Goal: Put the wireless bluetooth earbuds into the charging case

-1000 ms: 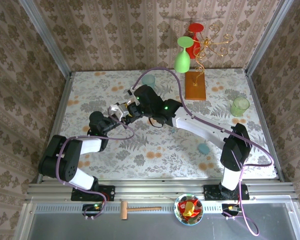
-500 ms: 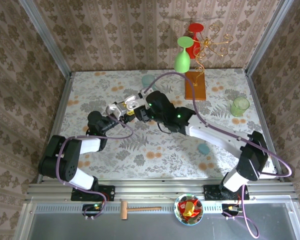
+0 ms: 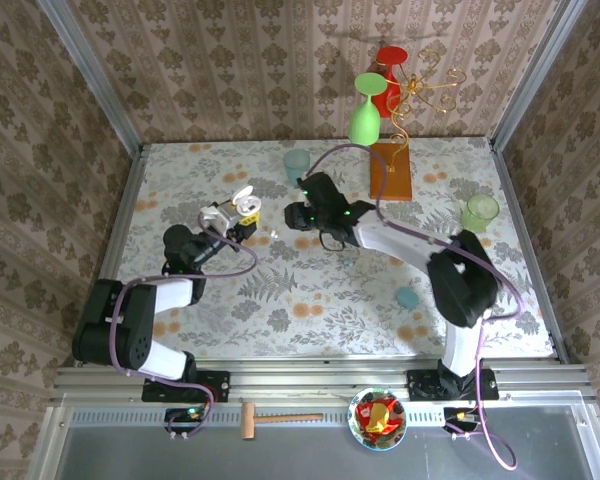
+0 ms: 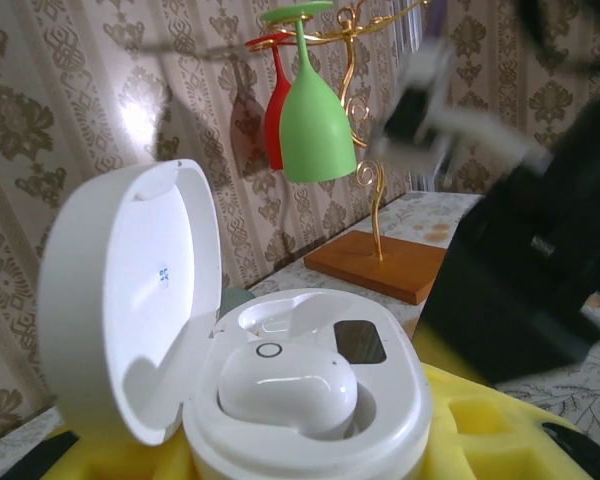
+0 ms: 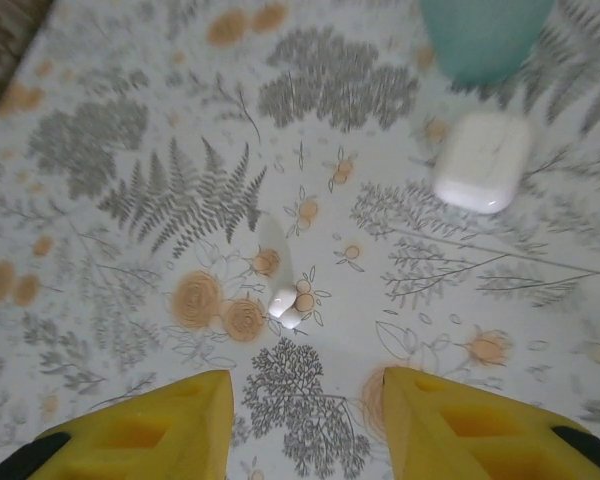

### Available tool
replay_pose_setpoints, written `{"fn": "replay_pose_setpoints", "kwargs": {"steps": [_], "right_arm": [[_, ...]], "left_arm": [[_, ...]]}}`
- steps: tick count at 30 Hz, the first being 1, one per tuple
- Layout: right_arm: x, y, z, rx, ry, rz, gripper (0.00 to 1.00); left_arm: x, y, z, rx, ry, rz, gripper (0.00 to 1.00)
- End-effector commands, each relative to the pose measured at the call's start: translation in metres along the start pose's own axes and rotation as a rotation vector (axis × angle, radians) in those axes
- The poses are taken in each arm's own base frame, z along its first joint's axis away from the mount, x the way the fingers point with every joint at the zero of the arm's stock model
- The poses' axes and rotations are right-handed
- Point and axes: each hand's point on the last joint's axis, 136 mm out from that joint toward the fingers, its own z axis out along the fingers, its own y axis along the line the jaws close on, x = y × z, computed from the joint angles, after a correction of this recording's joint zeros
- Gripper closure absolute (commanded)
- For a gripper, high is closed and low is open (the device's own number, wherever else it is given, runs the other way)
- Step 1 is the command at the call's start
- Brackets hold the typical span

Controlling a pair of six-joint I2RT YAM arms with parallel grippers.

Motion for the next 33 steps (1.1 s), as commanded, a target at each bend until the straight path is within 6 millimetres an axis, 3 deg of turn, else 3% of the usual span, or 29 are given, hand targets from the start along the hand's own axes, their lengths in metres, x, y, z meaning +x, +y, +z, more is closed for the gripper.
{"fn": "replay_pose_setpoints", "kwargs": {"steps": [1, 6, 9, 15, 33], "right_arm": [[0.018, 0.004, 0.028, 0.012, 0.12, 0.01, 0.59], [0.031, -0.005, 0.069, 0.145, 0.171, -0.084, 0.61], [0.035, -0.004, 0.082, 0.182, 0.189, -0.127, 0.61], [0.037, -0.002, 0.093, 0.268, 0.188, -0.224, 0.63], [0.039, 0.021, 0.109, 0.348, 0.211, -0.404, 0.67]], "left_arm": [[-0.015, 0.006, -0.007, -0.042, -0.041, 0.059, 0.76], [-0.017, 0.015, -0.015, -0.097, -0.039, 0.07, 0.76], [-0.015, 0.022, -0.019, -0.126, -0.031, 0.064, 0.76], [-0.002, 0.04, -0.024, -0.201, 0.015, 0.017, 0.76], [-0.001, 0.056, -0.032, -0.258, 0.011, -0.021, 0.76]]}}
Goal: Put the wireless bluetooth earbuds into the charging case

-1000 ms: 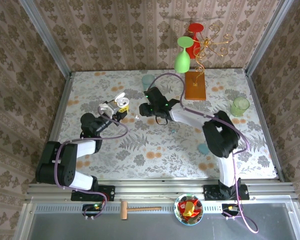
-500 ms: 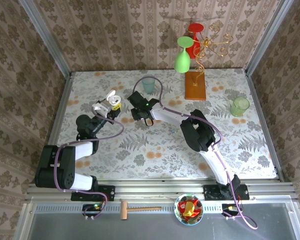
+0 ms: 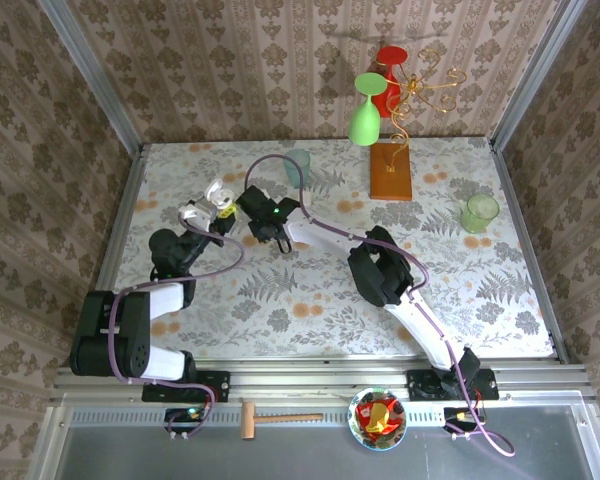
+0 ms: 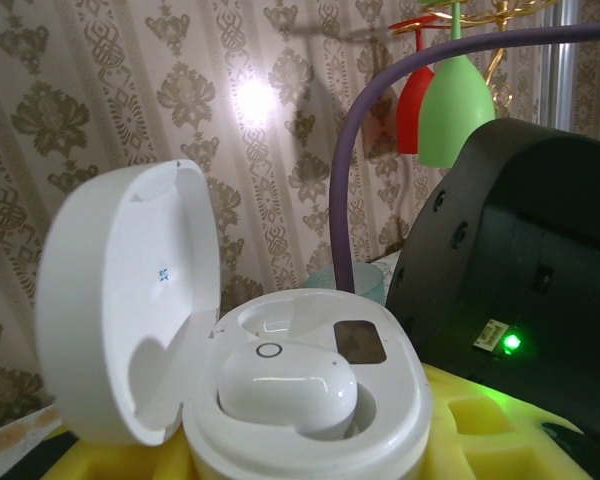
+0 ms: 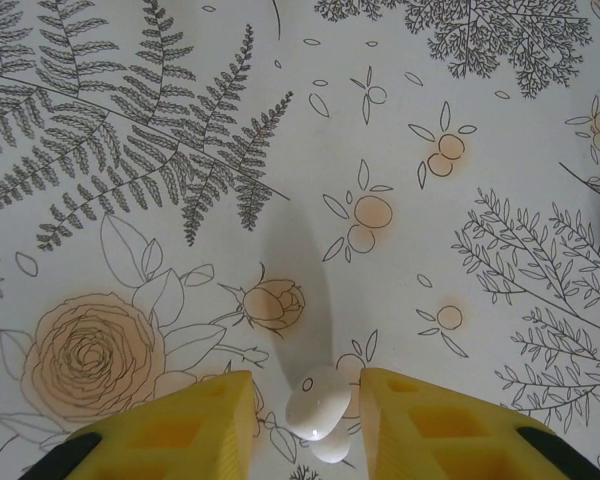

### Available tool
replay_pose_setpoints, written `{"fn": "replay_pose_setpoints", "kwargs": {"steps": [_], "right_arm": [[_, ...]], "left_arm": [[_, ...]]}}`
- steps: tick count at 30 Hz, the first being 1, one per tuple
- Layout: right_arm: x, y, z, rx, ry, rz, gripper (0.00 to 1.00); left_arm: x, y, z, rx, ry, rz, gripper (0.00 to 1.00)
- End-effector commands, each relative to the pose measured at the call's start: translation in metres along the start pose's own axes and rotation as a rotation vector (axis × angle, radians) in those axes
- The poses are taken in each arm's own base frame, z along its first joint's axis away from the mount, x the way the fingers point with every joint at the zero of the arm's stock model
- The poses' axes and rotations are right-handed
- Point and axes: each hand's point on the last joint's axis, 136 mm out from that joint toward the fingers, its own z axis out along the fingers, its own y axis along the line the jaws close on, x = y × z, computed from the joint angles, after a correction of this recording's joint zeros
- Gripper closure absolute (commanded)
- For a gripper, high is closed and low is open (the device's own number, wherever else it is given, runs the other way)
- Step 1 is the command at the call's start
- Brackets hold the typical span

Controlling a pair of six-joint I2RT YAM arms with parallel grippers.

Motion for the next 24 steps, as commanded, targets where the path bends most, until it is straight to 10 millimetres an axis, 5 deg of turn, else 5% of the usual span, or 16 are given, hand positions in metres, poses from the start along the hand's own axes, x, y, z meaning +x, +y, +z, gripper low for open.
{"fn": "replay_pose_setpoints", "kwargs": {"steps": [1, 24], "right_arm": [[0.01, -0.004, 0.006, 0.057, 0.042, -0.055, 0.68], [0.029, -0.002, 0.023, 0.071, 0.097, -0.085, 0.79]], "left_arm": [[-0.006, 0.003, -0.002, -0.012, -0.021, -0.017, 0.76], [-0.001, 0.019, -0.007, -0.076, -0.009, -0.045, 0.76]]}}
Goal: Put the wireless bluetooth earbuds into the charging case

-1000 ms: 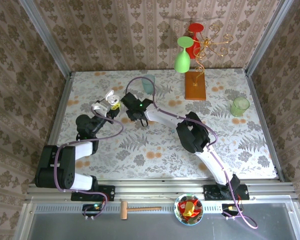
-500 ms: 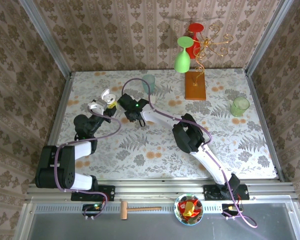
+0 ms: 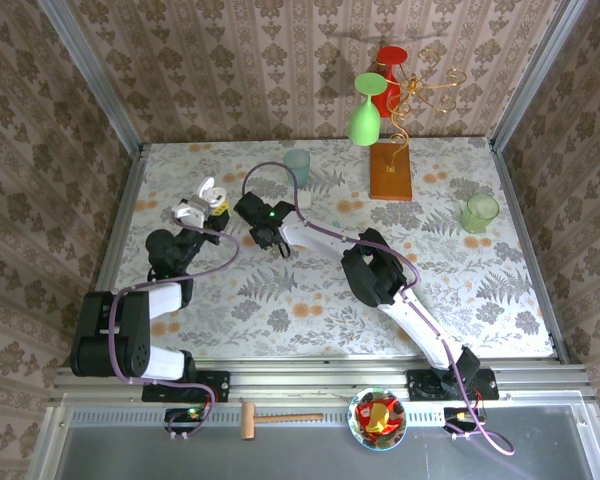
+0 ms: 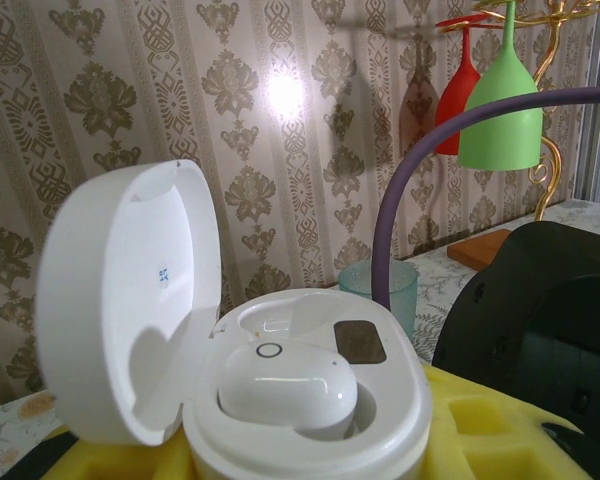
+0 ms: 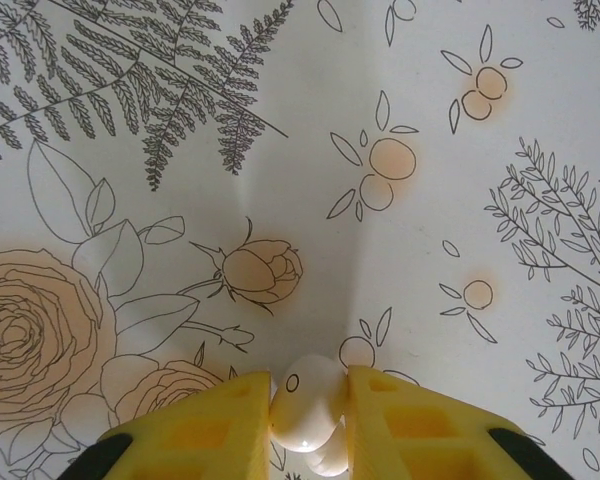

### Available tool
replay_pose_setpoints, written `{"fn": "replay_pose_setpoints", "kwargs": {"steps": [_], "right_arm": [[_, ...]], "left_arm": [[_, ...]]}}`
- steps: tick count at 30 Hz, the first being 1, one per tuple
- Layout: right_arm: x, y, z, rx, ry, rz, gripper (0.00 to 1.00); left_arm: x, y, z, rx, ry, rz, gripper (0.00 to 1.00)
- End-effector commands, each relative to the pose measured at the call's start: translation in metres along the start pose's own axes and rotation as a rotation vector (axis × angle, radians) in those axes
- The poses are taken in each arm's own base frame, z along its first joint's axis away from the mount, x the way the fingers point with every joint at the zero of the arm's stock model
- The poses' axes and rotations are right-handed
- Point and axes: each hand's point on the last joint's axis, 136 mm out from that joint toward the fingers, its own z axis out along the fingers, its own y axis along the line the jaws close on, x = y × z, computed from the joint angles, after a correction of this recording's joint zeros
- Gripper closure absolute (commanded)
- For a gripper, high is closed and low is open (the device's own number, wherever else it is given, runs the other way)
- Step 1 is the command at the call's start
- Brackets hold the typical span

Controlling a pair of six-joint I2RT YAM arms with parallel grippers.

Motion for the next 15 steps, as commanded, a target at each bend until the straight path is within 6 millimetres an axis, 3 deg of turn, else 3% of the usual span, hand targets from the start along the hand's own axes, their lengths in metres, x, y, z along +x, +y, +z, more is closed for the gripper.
{"fn": "replay_pose_setpoints", "kwargs": {"steps": [1, 9, 15], "right_arm": [[0.006, -0.001, 0.006, 0.033, 0.023, -0.021, 0.8], [0.001, -0.01, -0.024, -0.001, -0.025, 0.028, 0.8], [0.035, -0.019, -0.061, -0.102, -0.055, 0.076, 0.8]], "left_arm": [[-0.003, 0.001, -0.003, -0.005, -0.017, -0.009, 0.76], [-0.004, -0.006, -0.001, 0.044, -0.02, -0.01, 0.76], [-0.005, -0.012, 0.0, 0.074, -0.025, -0.008, 0.76]]}}
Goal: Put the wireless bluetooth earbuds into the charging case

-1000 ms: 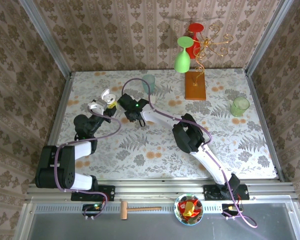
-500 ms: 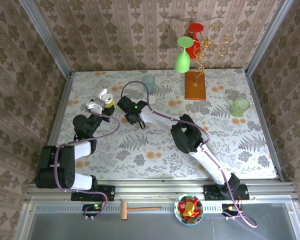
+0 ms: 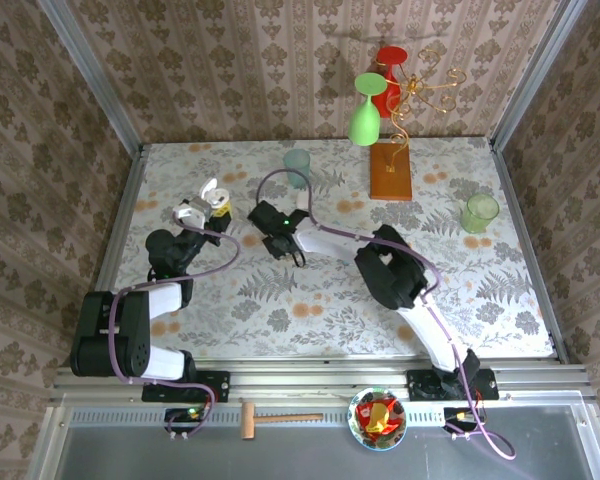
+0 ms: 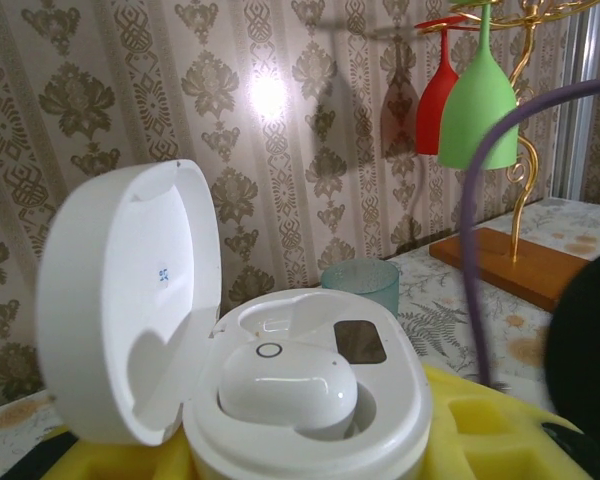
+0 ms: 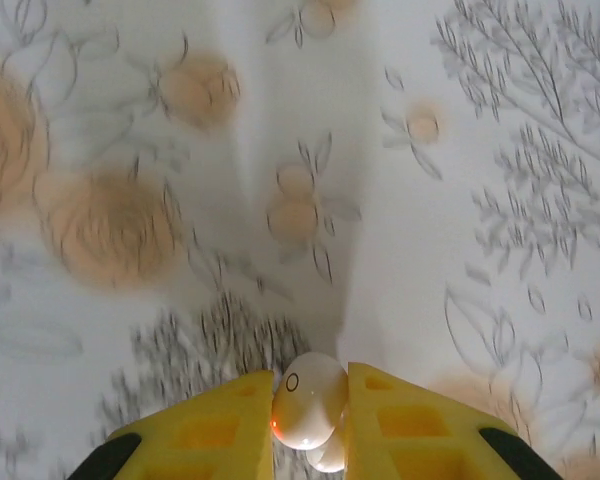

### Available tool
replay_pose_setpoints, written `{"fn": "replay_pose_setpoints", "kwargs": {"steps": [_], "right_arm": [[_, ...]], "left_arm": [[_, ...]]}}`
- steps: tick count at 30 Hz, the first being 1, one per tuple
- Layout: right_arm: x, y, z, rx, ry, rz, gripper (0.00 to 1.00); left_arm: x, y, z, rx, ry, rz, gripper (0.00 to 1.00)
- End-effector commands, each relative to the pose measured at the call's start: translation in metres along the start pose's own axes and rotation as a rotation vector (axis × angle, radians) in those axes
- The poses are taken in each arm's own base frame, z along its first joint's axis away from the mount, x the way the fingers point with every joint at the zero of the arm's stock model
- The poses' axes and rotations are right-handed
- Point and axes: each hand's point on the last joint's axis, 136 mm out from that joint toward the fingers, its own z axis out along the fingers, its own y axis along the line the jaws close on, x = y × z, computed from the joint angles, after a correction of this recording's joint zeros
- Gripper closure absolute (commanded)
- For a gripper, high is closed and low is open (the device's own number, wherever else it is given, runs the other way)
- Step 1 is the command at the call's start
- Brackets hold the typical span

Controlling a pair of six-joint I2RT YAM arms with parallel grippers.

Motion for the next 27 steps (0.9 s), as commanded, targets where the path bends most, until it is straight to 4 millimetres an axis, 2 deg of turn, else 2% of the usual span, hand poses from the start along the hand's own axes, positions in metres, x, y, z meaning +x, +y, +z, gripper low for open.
{"fn": "replay_pose_setpoints", "kwargs": {"steps": [1, 5, 8, 11, 16, 21, 24, 27], "right_arm": [[-0.003, -0.002, -0.041, -0.097, -0.088, 0.063, 0.8], [0.049, -0.017, -0.054, -0.108, -0.014, 0.054, 0.8], [0.088, -0.029, -0.059, -0.088, 0.054, 0.056, 0.8], [0.115, -0.039, -0.059, -0.06, 0.098, 0.053, 0.79], [0.149, -0.051, -0.055, -0.013, 0.183, 0.048, 0.79], [0.157, -0.059, -0.061, 0.045, 0.224, 0.035, 0.73], [0.148, -0.067, -0.071, 0.124, 0.225, 0.026, 0.66], [0.139, -0.07, -0.083, 0.203, 0.212, 0.018, 0.63]], "left_arm": [[-0.005, -0.005, 0.0, 0.037, -0.024, -0.004, 0.76], [-0.007, -0.015, 0.003, 0.081, -0.032, 0.002, 0.76], [-0.01, -0.03, 0.006, 0.138, -0.043, 0.019, 0.76], [-0.012, -0.05, 0.007, 0.22, -0.053, 0.042, 0.76], [-0.014, -0.062, 0.009, 0.262, -0.061, 0.041, 0.76], [-0.013, -0.064, 0.009, 0.27, -0.058, 0.04, 0.76], [-0.013, -0.063, 0.009, 0.265, -0.058, 0.045, 0.76], [-0.012, -0.061, 0.008, 0.247, -0.055, 0.052, 0.76]]}}
